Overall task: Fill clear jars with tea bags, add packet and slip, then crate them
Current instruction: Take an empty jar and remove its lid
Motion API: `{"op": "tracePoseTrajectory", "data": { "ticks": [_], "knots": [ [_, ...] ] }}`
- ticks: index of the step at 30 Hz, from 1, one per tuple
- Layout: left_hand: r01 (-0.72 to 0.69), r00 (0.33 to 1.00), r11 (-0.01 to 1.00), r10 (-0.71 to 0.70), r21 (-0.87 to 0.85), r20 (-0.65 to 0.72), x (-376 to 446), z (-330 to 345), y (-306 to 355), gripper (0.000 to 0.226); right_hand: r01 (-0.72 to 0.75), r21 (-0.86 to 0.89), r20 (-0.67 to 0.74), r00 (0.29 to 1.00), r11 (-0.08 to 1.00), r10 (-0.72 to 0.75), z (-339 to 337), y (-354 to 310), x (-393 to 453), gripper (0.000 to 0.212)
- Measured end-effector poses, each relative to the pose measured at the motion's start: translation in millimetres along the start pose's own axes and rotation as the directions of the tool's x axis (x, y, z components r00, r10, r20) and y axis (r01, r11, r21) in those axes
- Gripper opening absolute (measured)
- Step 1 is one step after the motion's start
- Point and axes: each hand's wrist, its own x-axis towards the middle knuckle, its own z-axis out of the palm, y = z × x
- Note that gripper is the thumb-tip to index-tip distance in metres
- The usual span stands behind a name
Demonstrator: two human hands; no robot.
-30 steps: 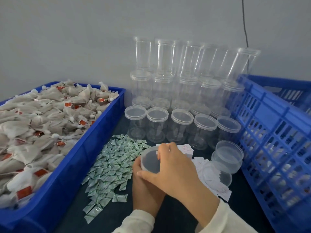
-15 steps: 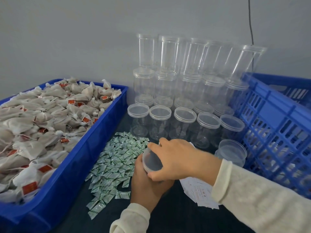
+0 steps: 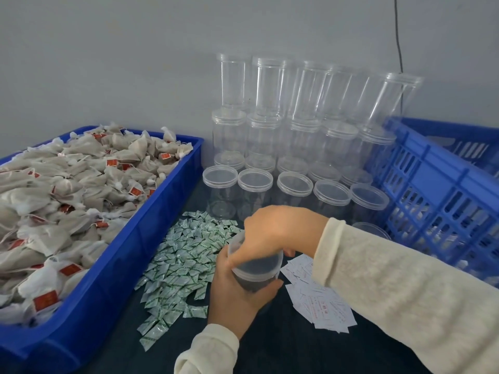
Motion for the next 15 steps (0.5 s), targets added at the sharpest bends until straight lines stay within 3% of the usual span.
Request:
{"op": "tracePoseTrajectory", "data": {
  "ticks": [2, 5, 7, 9, 11, 15],
  "knots": [
    [0.021, 1.000, 1.000, -0.022, 0.019, 0.008, 0, -1, 1, 0.089, 0.094, -0.074, 0.040, 0.995, 0.993, -0.092, -3, 0, -3, 0.058],
    [0.031, 0.999, 0.999, -0.031, -0.010, 0.018, 0, -2, -1, 0.090, 0.277, -0.142, 0.119, 0.958, 0.950, -0.261, -3, 7, -2, 0.094],
    [0.030, 0.999, 1.000, -0.030, -0.010, 0.025, 0, -1, 0, 0.090, 0.245, -0.050, 0.150, 0.960, 0.968, -0.235, 1, 14, -3, 0.113],
    [0.010, 1.000, 1.000, -0.010, -0.014, 0.017, 1, 0, -1, 0.087, 0.097, 0.058, 0.102, 0.989, 0.994, -0.102, 5, 14, -2, 0.111],
    [0.013, 1.000, 1.000, -0.012, -0.017, 0.021, 1, 1, -1, 0.084, -0.007, -0.007, 0.002, 1.000, 1.000, 0.008, 12, 7, 0, 0.108],
    [0.059, 0.998, 0.998, -0.058, -0.021, 0.020, 1, 1, -2, 0.085, 0.067, -0.075, -0.119, 0.990, 0.995, -0.076, 17, -2, 2, 0.070]
  ]
}}
